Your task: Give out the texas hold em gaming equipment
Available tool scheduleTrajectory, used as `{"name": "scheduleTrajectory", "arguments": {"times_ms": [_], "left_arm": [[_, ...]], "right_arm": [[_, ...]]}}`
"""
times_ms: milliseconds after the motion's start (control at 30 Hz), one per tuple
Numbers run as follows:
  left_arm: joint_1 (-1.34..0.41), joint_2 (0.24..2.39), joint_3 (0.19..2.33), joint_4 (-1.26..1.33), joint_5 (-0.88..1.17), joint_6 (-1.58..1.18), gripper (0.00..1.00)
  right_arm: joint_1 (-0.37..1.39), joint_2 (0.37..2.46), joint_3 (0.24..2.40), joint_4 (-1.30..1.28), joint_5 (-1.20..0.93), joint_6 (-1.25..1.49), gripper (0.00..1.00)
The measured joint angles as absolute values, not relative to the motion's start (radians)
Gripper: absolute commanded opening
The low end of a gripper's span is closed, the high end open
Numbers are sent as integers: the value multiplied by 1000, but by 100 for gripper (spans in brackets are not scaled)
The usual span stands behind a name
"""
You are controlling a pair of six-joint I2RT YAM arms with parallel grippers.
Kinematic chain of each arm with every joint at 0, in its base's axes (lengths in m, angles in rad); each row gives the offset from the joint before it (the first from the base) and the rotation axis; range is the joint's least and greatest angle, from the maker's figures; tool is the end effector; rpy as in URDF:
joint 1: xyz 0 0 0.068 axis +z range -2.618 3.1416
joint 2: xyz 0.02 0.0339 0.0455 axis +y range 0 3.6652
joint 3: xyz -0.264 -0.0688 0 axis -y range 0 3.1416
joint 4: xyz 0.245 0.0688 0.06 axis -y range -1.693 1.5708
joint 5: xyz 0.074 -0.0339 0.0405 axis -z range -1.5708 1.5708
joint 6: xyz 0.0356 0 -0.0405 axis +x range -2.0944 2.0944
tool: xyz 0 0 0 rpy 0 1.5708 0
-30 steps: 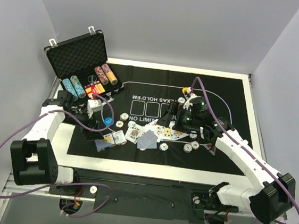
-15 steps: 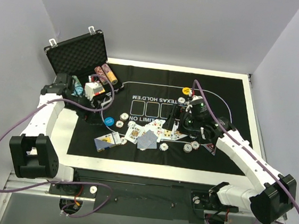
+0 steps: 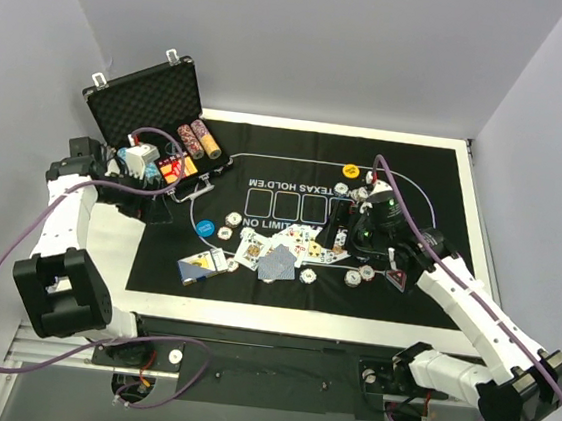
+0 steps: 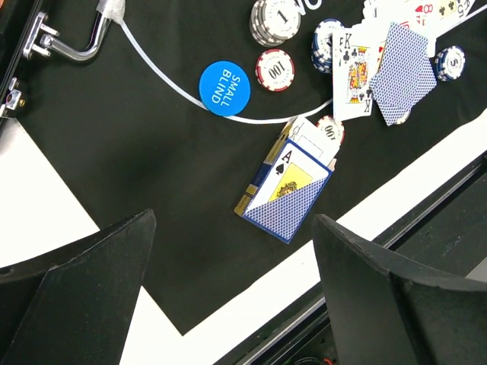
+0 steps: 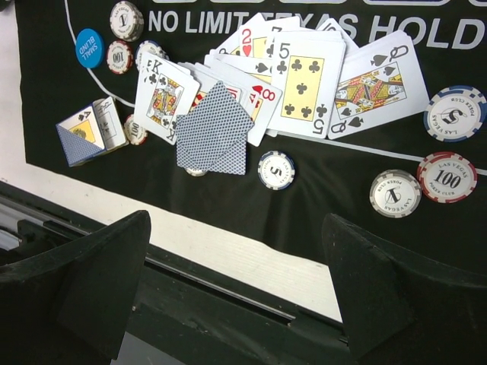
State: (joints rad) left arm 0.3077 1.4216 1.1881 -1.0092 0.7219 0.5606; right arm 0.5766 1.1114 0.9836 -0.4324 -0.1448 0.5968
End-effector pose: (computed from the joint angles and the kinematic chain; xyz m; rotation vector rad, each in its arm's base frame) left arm 0.2601 0.0580 0.2809 0.4643 2.4292 -0.6735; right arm 0.2035 0.1385 0.3204 -0.0673 2.2431 0.8222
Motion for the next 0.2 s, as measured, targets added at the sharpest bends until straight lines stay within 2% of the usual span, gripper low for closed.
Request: {"name": "scheduleTrajectory", "arguments": {"times_ms": [200], "left_arm": [[312,1425,1188,-1009,737,560,96]], "right_arm": [[577,1111,984,-436,-133,596,90]]}}
